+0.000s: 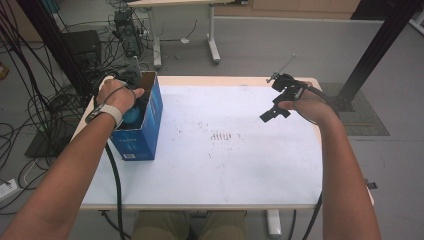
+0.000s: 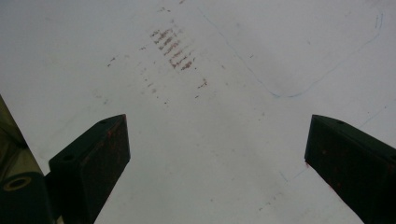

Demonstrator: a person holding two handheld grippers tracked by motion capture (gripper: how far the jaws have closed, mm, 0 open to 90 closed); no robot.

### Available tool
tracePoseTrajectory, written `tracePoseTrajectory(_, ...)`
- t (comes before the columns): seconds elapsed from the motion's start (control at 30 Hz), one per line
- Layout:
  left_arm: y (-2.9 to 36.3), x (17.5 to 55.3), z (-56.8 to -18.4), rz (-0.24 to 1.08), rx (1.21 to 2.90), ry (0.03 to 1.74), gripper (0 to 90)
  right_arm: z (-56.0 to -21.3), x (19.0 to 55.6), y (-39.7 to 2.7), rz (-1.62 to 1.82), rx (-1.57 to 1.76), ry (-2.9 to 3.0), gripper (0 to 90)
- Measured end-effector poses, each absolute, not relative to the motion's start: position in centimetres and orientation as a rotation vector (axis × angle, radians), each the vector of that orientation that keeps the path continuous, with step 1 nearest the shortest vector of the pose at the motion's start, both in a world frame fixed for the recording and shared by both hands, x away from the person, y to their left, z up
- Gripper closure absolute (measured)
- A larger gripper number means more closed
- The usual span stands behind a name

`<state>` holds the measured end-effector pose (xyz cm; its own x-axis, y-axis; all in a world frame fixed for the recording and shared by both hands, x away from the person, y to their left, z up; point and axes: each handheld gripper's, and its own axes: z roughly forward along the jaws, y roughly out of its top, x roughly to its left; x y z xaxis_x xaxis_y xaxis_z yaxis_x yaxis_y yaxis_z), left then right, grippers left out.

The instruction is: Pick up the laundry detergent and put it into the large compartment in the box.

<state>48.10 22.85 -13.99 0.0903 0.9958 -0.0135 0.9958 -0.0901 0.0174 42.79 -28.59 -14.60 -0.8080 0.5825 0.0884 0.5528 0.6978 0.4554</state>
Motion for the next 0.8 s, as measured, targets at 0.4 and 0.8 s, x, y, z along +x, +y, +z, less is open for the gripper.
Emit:
tracePoseTrajectory(0.4, 22.71, 47.96, -14.05, 0.012, 2.302, 2.107, 37.2, -14.51, 42.69, -28.49, 0.727, 0.952, 2.835, 6.6)
tracePoseTrajectory(0.8, 22.88, 48.05, -14.07, 0.002, 2.299, 2.11, 37.2, -14.28, 42.8, -28.33, 0.726, 0.949, 2.834, 6.7)
